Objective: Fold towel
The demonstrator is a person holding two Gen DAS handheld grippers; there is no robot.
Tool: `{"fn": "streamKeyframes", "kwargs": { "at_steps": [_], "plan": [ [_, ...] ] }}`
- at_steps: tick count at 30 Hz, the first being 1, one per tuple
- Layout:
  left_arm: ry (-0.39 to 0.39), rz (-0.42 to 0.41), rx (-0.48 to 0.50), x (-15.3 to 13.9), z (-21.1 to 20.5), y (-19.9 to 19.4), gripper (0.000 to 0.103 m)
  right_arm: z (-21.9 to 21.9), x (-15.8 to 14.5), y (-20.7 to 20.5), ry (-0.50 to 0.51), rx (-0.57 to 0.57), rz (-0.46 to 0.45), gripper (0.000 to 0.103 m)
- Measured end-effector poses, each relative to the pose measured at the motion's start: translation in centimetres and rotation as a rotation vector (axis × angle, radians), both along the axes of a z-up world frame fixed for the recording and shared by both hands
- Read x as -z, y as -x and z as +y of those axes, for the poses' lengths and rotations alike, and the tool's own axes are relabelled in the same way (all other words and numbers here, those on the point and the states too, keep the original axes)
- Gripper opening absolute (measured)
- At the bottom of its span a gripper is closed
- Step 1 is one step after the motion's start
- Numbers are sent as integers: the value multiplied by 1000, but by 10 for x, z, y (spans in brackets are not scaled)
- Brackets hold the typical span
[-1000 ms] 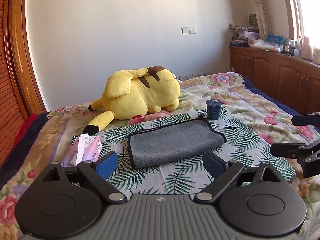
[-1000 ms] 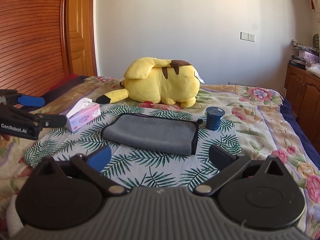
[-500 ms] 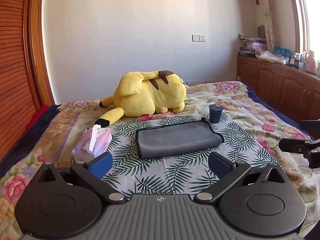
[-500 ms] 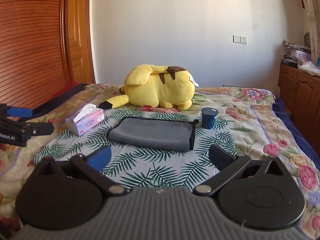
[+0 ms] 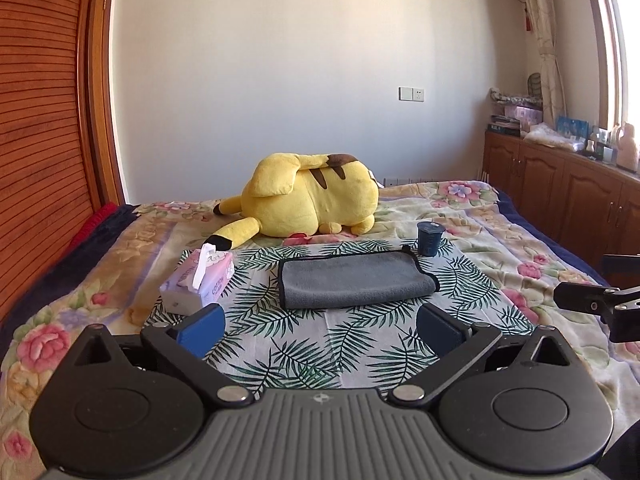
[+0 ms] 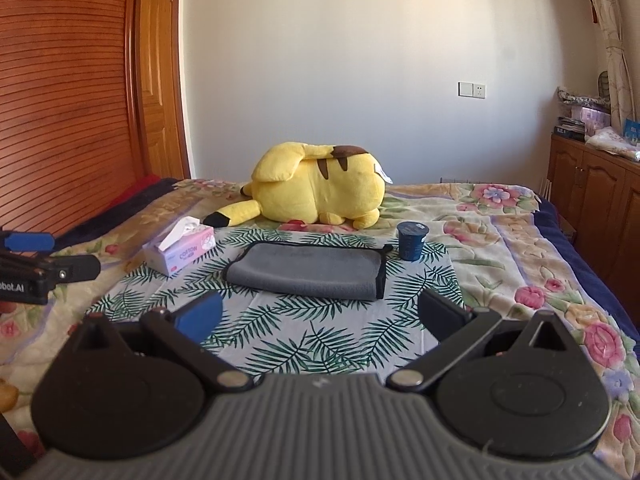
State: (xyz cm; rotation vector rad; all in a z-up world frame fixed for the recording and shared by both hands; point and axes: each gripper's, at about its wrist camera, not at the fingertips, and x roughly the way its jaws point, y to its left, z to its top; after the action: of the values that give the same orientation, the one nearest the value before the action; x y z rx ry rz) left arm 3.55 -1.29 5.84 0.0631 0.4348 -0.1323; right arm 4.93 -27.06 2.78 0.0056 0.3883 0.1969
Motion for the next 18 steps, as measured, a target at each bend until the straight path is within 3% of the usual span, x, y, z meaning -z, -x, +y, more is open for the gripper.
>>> {"fn": "streamKeyframes", "kwargs": {
  "at_steps": [7,18],
  "plan": [
    [23,19,-23,6,5,12,87,3,1,12,7,-2,-8,103],
    [-7,26,-60,27,11,22,87,4,11,21,9,3,-6,103]
  ]
}}
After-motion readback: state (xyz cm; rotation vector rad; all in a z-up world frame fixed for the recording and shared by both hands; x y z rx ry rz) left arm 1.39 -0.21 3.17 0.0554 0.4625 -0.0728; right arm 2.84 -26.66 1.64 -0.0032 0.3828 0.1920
